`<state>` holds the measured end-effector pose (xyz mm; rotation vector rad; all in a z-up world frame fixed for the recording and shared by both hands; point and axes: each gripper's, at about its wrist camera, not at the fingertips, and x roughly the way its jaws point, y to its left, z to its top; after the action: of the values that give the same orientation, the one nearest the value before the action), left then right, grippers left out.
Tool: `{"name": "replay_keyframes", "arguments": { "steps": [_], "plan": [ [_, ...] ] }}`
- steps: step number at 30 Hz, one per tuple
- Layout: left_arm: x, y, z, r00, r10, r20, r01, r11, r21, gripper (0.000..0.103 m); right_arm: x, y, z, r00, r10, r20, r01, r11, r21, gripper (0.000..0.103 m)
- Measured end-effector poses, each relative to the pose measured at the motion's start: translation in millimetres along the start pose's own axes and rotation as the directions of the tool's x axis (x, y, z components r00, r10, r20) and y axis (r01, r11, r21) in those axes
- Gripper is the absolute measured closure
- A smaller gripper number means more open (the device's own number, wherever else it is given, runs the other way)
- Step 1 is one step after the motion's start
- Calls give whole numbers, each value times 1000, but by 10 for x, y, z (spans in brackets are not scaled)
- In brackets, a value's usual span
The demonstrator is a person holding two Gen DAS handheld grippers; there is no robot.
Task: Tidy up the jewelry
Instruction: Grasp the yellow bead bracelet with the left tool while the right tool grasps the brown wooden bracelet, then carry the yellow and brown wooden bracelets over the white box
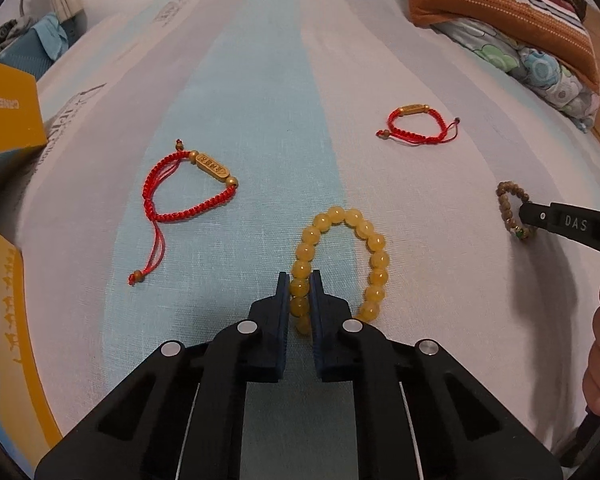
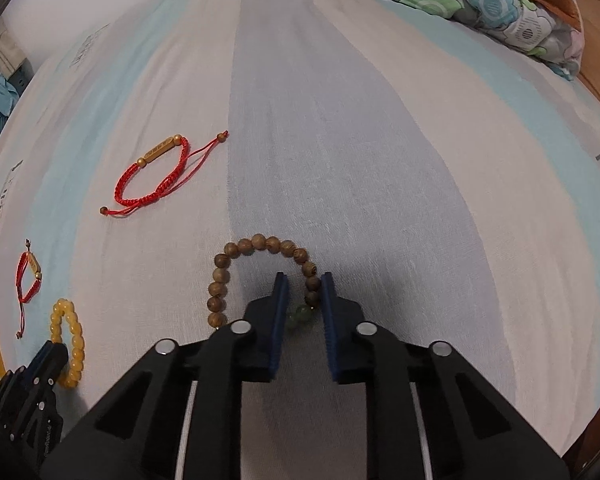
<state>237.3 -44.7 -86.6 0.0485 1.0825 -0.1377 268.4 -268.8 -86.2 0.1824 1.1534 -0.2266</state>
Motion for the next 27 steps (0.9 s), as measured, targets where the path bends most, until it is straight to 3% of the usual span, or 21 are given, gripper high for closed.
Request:
{"name": "replay_keyframes", "arguments": {
  "steps": [27],
  "plan": [
    [-564,28,46,993,-62,104,61,998,7,94,-517,169,-68,992,76,101,-73,997,-31,96]
  ]
}}
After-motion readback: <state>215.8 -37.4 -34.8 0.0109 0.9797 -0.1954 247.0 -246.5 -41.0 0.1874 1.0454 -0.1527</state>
